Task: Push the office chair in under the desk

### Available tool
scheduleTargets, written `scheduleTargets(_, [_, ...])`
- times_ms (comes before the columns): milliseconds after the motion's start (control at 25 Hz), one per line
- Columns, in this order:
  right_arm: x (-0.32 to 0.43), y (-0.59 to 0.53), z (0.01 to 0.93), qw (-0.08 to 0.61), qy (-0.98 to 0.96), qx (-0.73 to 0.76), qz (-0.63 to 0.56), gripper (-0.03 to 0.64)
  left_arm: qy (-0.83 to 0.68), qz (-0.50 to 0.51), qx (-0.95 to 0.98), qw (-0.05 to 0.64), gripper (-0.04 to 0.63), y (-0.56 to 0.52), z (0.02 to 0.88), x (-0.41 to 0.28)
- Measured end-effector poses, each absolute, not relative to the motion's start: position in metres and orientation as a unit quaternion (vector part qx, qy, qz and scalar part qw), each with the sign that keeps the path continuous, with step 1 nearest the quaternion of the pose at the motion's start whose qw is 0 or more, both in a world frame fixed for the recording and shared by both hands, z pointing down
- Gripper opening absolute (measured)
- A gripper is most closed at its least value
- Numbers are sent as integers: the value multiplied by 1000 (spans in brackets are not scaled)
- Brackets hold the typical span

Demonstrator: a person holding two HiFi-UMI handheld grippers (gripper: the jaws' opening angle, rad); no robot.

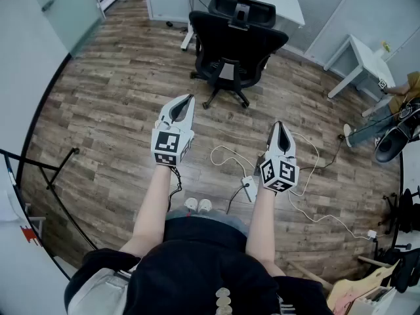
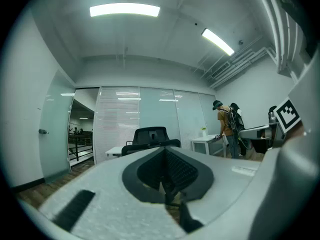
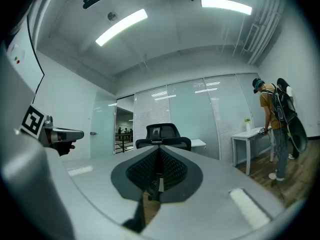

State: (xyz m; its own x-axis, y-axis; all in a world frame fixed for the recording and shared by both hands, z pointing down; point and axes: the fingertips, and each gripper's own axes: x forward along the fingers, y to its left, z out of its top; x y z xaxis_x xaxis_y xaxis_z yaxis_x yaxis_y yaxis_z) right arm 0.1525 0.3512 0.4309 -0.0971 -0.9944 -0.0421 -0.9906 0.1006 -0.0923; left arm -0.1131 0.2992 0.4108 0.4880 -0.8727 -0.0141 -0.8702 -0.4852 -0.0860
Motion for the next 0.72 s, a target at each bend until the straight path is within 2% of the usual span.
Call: scheduleTargets(720, [156, 357, 430, 52, 734, -676, -26, 8, 499, -19, -866, 37, 6, 303, 413, -110])
